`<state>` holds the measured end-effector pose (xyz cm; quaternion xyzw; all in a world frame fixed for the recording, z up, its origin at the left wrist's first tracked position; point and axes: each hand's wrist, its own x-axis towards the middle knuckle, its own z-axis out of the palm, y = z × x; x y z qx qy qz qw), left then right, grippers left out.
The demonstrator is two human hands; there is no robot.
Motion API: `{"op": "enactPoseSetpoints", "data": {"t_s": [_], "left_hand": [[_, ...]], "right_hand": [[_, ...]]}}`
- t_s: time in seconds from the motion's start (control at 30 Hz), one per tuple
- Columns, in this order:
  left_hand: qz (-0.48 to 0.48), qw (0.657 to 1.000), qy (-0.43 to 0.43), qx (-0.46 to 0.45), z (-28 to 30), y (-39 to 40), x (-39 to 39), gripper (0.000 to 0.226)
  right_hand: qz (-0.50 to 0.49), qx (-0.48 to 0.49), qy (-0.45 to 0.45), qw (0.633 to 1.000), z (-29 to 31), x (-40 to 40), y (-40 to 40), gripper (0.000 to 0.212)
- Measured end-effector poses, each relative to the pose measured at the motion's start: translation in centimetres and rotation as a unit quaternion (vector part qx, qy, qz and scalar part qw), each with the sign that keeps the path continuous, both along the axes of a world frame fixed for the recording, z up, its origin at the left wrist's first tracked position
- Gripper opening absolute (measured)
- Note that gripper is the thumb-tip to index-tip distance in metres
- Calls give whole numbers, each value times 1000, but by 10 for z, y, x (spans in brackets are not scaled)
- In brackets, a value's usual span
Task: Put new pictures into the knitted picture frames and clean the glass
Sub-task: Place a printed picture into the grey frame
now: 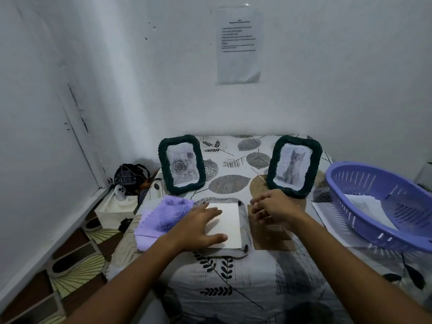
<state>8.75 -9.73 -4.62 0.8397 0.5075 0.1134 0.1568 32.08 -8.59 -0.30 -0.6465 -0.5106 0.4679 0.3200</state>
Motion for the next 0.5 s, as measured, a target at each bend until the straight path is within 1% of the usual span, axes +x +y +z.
{"op": "enactPoseSetpoints", "data": {"t_s": [0.13,0.23,0.27,0.33,0.5], "left_hand": [[15,998,55,-20,1,-3,-14,80],[4,995,87,-41,3,-5,-16,82],[2,994,96,-43,3,-6,-15,79],[-3,993,109,-46,1,-6,-16,75],[-17,991,117,-62,-5,-1,-20,80]], "right_hand": [[24,-11,-41,999,-10,-26,7,25],[25,-7,-86,996,-14,-35,12,24],[23,-9,-91,996,-15,-36,13,23],[22,-25,-77,997,-16,-39,15,22],[-9,-36,-20,999,-18,-37,18,19]]}}
